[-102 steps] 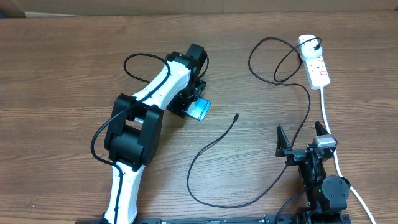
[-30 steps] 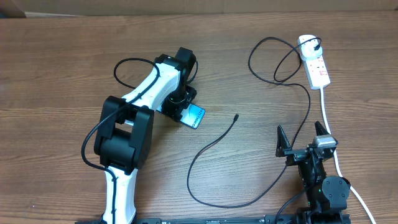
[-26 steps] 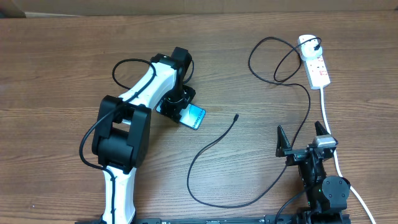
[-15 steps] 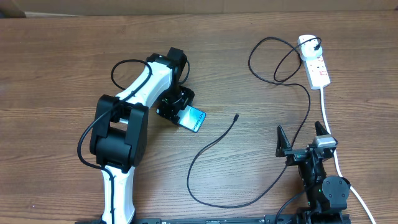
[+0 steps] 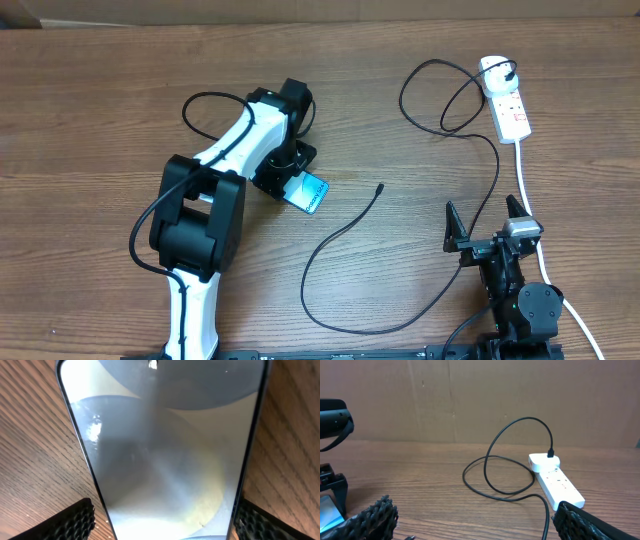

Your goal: Plug charger to phone and switch on socket

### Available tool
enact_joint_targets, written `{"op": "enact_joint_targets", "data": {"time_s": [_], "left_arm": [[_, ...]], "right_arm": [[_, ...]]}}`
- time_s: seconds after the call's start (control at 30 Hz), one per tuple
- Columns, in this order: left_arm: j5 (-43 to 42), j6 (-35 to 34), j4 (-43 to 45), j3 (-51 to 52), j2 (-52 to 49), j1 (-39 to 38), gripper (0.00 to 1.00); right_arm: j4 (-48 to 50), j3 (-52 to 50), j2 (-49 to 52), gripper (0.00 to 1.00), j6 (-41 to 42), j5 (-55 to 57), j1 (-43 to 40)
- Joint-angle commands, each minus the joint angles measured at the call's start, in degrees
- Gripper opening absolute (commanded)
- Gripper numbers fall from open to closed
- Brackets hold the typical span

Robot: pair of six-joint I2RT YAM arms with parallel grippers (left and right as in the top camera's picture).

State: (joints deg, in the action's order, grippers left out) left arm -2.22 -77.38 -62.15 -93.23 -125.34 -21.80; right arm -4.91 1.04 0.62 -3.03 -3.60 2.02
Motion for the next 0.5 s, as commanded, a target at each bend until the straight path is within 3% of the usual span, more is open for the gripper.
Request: {"op": "enact_joint_targets", "data": {"time_s": [0.0,0.07,0.47], "left_arm": [[7.26,0.72,-0.15,0.42,0.96,-0.94,0.89],[8.79,0.72,-0.13,0.42,0.96,-1.18,1.00],[9.11,7.39,-0.20,0.26,7.17,-0.31,0.99]], "right_arm": [[0.26,-0.59,-0.46,1.00,-0.07,0.55,0.39],[0.26,-0.59,-0.46,1.00,-0.07,0.55,0.39],[0.26,-0.59,-0.46,1.00,-0.07,0.55,0.39]]}}
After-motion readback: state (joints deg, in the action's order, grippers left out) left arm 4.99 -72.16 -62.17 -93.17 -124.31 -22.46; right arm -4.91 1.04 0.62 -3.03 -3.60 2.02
